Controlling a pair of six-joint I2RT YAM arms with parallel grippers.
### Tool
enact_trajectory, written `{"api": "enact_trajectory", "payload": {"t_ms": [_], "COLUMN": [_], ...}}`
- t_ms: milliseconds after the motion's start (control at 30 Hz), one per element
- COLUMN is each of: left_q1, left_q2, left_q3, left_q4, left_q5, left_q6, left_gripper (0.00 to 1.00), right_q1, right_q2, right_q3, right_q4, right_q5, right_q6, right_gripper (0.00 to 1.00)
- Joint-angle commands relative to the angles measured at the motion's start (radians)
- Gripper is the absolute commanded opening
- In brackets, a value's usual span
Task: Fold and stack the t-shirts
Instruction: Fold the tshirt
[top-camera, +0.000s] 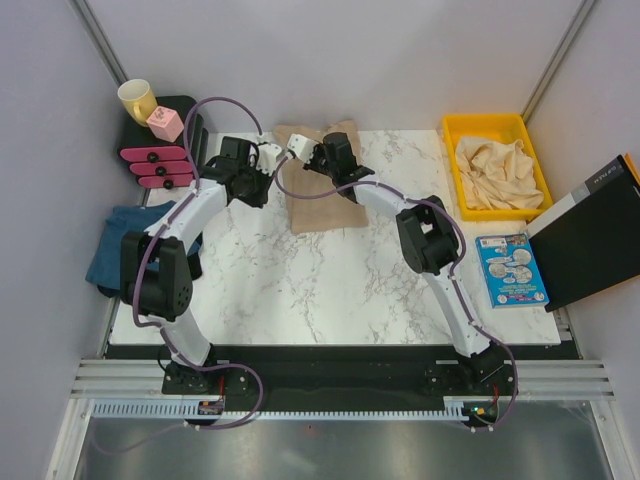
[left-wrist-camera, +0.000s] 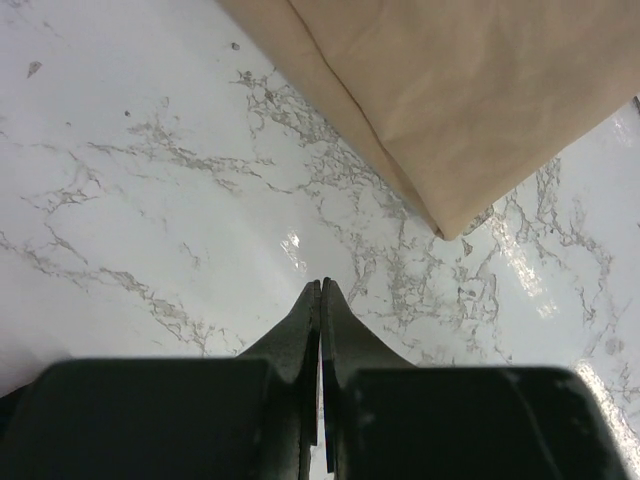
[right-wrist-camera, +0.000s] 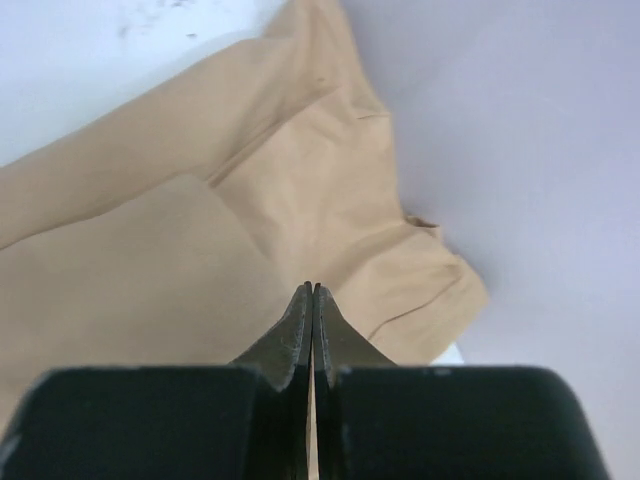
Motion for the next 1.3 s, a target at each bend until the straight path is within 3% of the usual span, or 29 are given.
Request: {"api": "enact_trajectory", "payload": {"t_ms": [0,100,167,200,233,300,333,433,567,733,833,1267], "left_q1": [0.002,0.002,0.002,0.002,0.002,0.0,-0.004,-0.015,-0.06,-0.15,-0.196,-0.212], "left_q2": [-0.051,-0.05,-0.053,-0.055,-0.062,-0.079,-0.099,-0.146,-0.212,-0.217,-0.185,-0.024], "left_q3": [-0.014,-0.003,0.008,0.011,0.009,-0.02,-0.038,-0.133,-0.328,-0.449,-0.453,-0.342], "left_q4": [0.042,0.042,0.039,0.036,0.033,0.032,0.035,0.068,0.185,0.32,0.369,0.478], "left_q5": [-0.014,-0.005,0.007,0.017,0.03,0.069,0.075,0.067,0.04,-0.009,-0.057,-0.134], "left_q6": [-0.021,-0.021,-0.014,-0.011,-0.003,0.031,0.046,0.098,0.178,0.194,0.197,0.195], "left_gripper": [0.02,0.02,0.02,0.02,0.02,0.04,0.17,0.45,0.54,0.54,0.54,0.5], "right_q1": [0.003,0.001,0.001,-0.009,-0.016,-0.039,-0.046,-0.094,-0.151,-0.158,-0.129,-0.06], "right_q2": [0.02,-0.008,-0.043,-0.095,-0.126,-0.199,-0.216,-0.295,-0.399,-0.568,-0.606,-0.571], "right_q3": [-0.022,0.013,-0.011,-0.033,-0.084,-0.122,-0.135,-0.213,-0.376,-0.68,-0.758,-0.786], "right_q4": [0.271,0.17,0.086,0.052,0.018,-0.068,-0.133,-0.301,-0.482,-0.481,-0.478,-0.369], "right_q5": [0.133,0.143,0.143,0.125,0.095,0.052,0.05,-0.037,-0.122,-0.162,-0.173,-0.11], "right_q6": [-0.036,0.002,0.024,0.03,0.027,0.032,0.03,0.03,-0.022,-0.151,-0.155,-0.227], "right_gripper": [0.0,0.0,0.06,0.16,0.36,0.53,0.65,0.82,0.86,0.82,0.79,0.79]}}
